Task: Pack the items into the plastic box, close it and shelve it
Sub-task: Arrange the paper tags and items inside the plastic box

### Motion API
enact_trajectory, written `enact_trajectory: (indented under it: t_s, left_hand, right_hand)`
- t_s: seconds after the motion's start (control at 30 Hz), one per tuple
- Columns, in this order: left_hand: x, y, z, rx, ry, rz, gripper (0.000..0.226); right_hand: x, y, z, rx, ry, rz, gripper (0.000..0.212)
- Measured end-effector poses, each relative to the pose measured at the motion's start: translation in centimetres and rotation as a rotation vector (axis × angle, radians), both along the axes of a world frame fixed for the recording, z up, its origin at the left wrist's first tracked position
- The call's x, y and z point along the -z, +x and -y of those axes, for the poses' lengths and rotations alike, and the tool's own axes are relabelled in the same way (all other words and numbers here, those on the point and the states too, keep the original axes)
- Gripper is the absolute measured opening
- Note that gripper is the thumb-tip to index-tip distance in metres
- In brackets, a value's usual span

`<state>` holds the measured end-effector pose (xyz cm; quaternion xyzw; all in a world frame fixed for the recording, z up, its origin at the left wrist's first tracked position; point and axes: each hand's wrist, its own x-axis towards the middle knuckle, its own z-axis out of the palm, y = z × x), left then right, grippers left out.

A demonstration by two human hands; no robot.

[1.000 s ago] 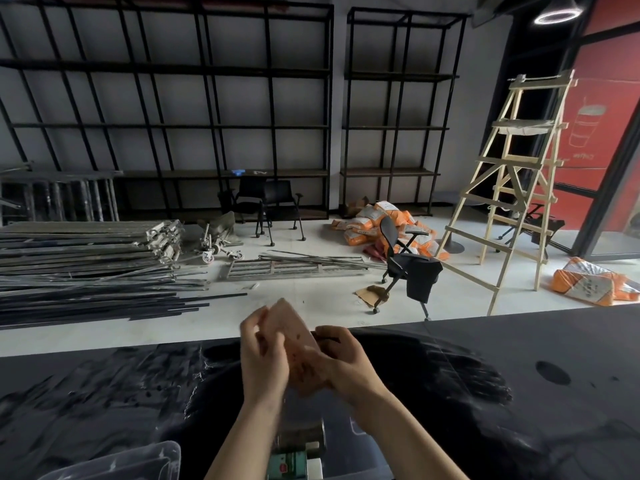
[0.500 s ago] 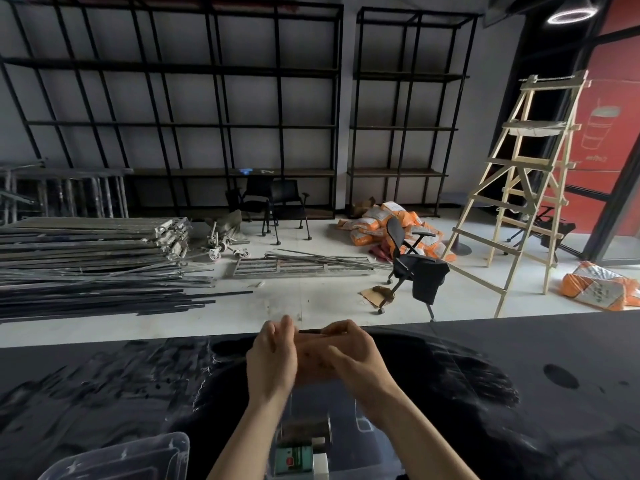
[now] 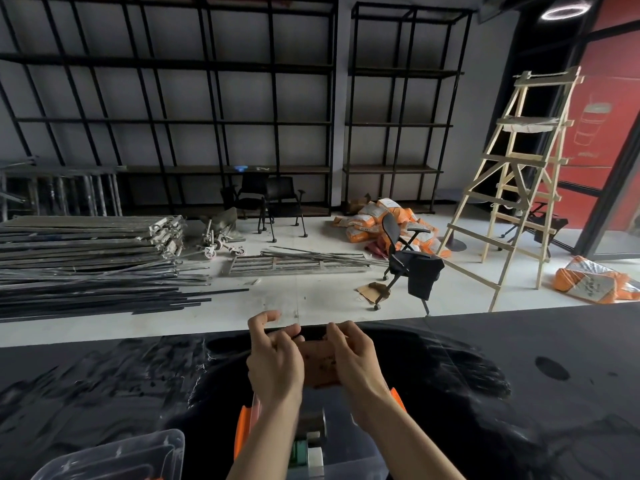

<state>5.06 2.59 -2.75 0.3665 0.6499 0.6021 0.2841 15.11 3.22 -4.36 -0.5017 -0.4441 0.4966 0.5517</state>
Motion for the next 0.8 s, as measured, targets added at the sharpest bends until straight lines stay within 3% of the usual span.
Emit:
enact_trajectory:
  t_s: [0.17,0.33,0.4,0.53,0.63,0.7,0.8]
  left_hand:
    - [-0.5,0.3,-0.2,-0.046,0.051,0.034,0.044]
    - [-0.3,0.3,-0.5,0.066,0.087,-0.08,0.031]
    - [-0.2,0.0,-0.3,0.163,0.073,0.053,0.017]
    - [1.1,0.6,0.4,0.317,-0.073,0.37,0.045]
    - [1.7,1.1,0.6,0.32,-0.068,0.35,0.029]
    - [1.5,0.7,0.3,0.292,-0.063,0.292,0.027]
    - [0.5,-0.5,0.2,0.332,-0.096,0.232,0.037]
  right_hand:
    - [-0.3,-0.2,-0.4,0.153,0.055,0.039,0.015]
    - [-0.2,0.5,-0.4,0.188,0.076,0.173,0.031]
    - [0.3,1.1,-0.8,0.265,0.058,0.156,0.036]
    - [1.4,0.8,-1.8,0.364,-0.162,-0.111,0.042]
    - [1.1,0.7,-1.5,0.253,-0.242,-0.178,0.042]
    - [0.4,1.3,-1.0,0.219,-0.156,-0.006,0.042]
    - [0.0,3.7,0.0,0.335,0.007,0.637,0.038]
